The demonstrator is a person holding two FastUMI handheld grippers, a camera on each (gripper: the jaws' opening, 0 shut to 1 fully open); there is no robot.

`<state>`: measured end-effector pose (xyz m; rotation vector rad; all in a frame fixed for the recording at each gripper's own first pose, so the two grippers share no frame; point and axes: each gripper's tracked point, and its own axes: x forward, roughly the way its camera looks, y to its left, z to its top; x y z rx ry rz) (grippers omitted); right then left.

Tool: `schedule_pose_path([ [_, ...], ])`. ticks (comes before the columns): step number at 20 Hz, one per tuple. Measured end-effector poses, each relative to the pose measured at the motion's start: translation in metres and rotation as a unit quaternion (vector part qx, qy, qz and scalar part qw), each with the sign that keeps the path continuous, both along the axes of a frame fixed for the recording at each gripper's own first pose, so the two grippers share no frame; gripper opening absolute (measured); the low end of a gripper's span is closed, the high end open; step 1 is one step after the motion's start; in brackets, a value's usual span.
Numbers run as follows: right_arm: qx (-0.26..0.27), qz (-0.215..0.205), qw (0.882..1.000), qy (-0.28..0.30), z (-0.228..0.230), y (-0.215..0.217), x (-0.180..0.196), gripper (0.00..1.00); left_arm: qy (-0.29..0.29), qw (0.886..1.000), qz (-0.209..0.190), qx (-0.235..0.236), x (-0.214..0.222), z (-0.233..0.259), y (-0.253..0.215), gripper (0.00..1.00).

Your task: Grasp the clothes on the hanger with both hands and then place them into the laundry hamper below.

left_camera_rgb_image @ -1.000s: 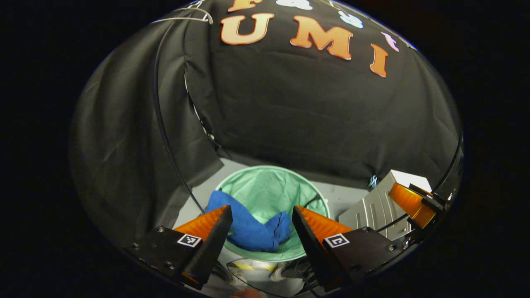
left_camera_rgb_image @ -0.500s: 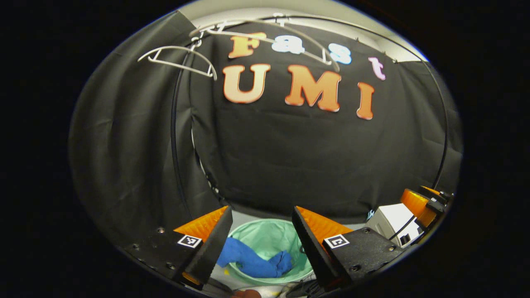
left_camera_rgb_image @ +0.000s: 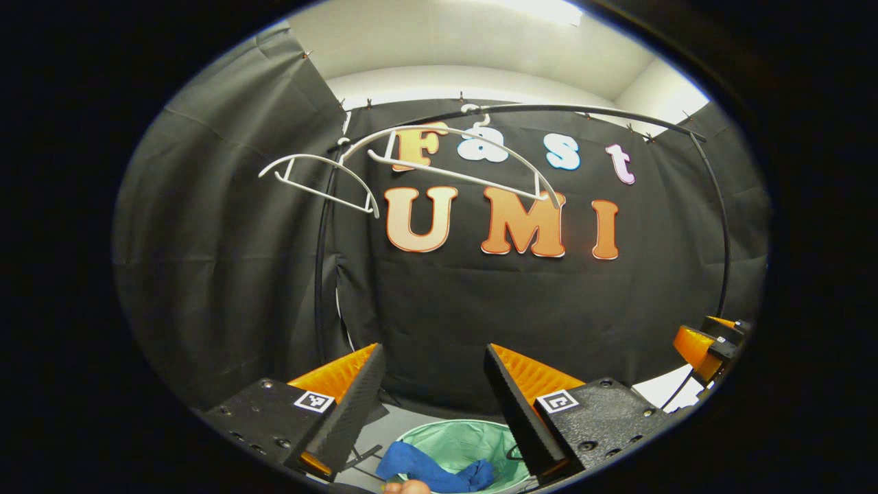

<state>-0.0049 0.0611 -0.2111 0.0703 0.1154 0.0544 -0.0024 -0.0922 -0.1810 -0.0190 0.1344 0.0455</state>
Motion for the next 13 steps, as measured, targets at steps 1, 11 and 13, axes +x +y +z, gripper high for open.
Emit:
schedule_pose_path([
  [1,-0.002,0.001,1.000,0.003,-0.003,0.001,0.000,0.89,-0.002,1.000,0.003,0.002,-0.001,0.001,0.001,0.89],
  [11,0.014,0.007,1.000,0.016,-0.011,0.012,0.003,0.98,-0.024,0.999,0.020,0.015,-0.002,0.002,0.005,0.94],
  [13,0.015,0.008,1.000,0.018,-0.013,0.013,0.004,0.98,-0.020,1.000,0.020,0.013,-0.002,0.000,0.006,0.94],
])
